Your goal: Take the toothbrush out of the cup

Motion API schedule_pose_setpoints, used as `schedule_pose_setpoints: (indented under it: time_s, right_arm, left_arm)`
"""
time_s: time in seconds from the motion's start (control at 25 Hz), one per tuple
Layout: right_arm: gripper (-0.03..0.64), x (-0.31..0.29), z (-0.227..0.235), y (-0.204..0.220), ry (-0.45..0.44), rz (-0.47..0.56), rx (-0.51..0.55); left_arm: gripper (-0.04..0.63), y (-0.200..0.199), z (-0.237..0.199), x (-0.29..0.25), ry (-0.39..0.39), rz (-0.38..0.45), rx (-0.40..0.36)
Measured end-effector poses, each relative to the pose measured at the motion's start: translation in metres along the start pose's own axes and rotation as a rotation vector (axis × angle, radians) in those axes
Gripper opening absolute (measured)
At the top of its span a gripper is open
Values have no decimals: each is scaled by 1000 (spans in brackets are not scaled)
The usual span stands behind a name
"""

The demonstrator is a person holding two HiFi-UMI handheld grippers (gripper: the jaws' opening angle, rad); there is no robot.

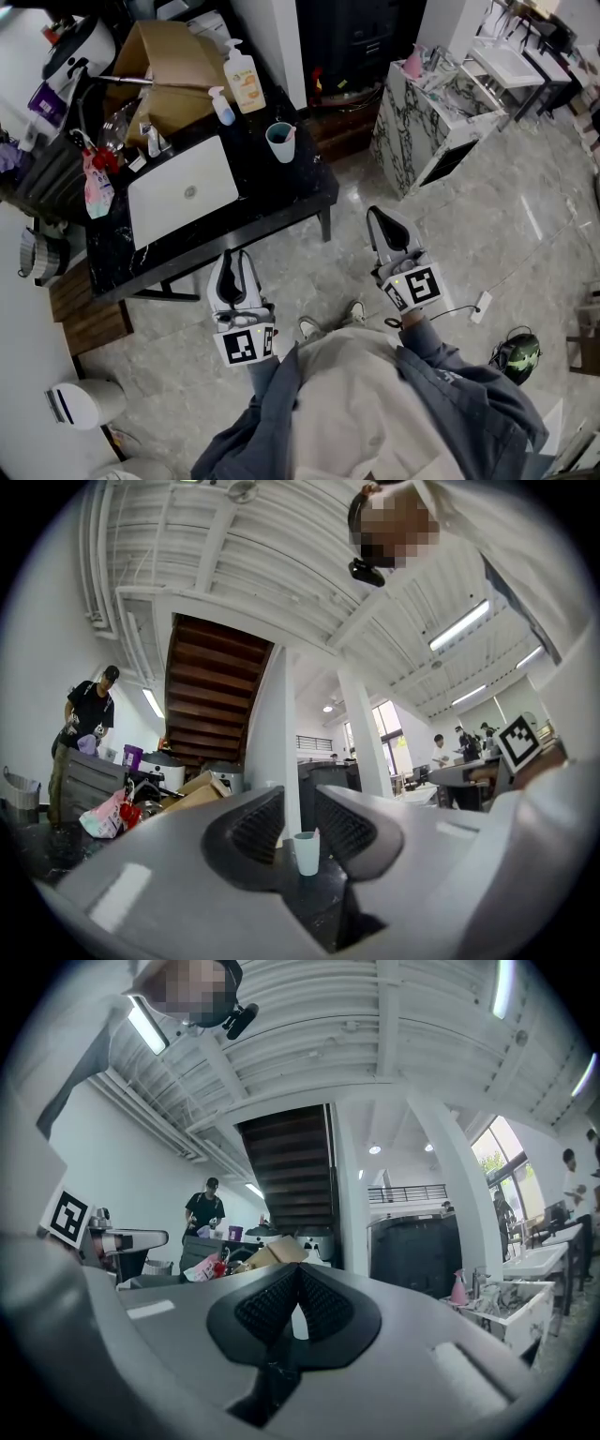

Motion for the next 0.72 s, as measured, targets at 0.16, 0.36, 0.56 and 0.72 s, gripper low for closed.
schedule_pose_setpoints:
  time_s: [0.16, 0.36, 0.56, 0.72]
  right_arm:
    - [5, 0, 1, 0, 1, 4, -1]
    - [5, -2, 2, 0, -1, 3, -4]
    - [5, -3, 3, 0, -6, 7, -7]
    - [5, -5, 5, -1, -10, 8, -9]
  left_arm:
    - [279, -1, -2, 0, -29, 10, 7]
    - [296, -2, -5, 0, -39, 16, 11]
    - [296, -2, -5, -1, -43, 13, 5]
    - [296, -4, -5, -1, -52, 17, 0]
Point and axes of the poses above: the fingertips, and each gripper's own axes: x backward along the fingers, z to its right, y out of its underside, the point moved 10 cm from there along x, backward along the fingers, and after that the axes turned 8 degrees about z, right-handed, at the moved point
